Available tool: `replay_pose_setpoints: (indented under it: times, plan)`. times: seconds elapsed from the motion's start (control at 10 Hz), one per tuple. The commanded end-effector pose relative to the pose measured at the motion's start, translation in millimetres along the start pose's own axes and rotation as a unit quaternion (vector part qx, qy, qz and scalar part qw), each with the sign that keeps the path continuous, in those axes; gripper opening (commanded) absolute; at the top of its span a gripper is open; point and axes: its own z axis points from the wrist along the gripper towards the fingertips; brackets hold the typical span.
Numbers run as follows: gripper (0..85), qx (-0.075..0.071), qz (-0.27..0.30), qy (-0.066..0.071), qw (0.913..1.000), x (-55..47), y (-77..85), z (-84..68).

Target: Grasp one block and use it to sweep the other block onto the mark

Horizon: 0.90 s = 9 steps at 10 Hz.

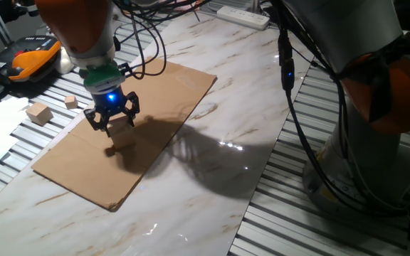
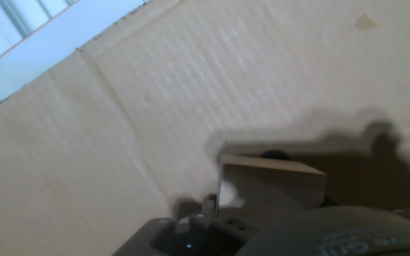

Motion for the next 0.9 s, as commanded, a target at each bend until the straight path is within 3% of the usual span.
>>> replay_pose_setpoints:
  times: [0.0,0.8]
  plan:
    - [0.0,0.001,-0.002,0.0,1.0,-0.8,-1.2,0.0]
    - [0.0,0.009,-0.017,-0.003,0.9998,-10.6,-9.8,4.2]
